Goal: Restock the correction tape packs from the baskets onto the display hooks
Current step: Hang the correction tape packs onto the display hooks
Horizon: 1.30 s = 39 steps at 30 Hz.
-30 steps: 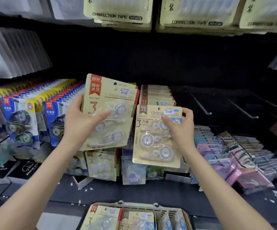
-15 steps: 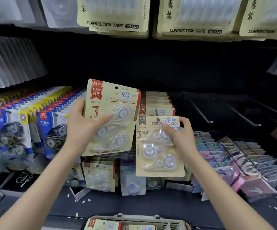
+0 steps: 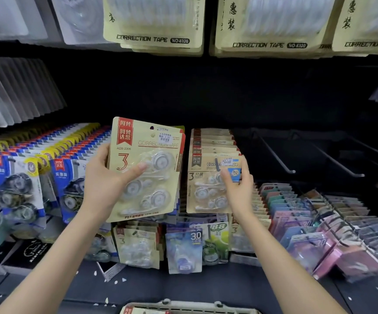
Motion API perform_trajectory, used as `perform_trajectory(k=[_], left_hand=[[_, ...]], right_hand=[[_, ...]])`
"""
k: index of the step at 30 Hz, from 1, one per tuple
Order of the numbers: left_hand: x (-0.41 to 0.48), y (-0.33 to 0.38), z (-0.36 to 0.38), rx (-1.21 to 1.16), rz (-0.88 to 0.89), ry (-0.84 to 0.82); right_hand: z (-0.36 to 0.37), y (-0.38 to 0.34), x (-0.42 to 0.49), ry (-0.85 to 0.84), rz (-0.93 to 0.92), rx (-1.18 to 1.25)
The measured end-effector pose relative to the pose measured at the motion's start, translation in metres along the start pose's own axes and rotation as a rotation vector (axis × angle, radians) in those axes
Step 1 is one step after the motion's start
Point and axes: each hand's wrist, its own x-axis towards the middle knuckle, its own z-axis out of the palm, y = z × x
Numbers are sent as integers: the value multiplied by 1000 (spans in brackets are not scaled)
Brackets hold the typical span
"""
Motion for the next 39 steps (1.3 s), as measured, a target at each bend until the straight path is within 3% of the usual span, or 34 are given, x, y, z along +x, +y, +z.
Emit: perform_trajectory(k=[10, 14, 17, 22, 34, 39], left_hand=[[-12, 3, -10, -33, -32, -3], [-21, -1, -14, -134, -123, -48], [-27, -5, -9, -191, -186, -94], [-41, -1, 6, -288, -238, -163], [-48, 0, 5, -340, -235, -144], [-50, -8, 5, -216, -212, -134]], right_hand=[[-10, -7, -14, 182, 127, -107], [-29, -33, -39, 253, -18, -13], [-28, -69, -67, 73, -143, 52], [-9, -108, -95, -256, -96, 90], [-10, -97, -100, -375, -67, 252], [-15, -82, -100, -355, -20, 252]])
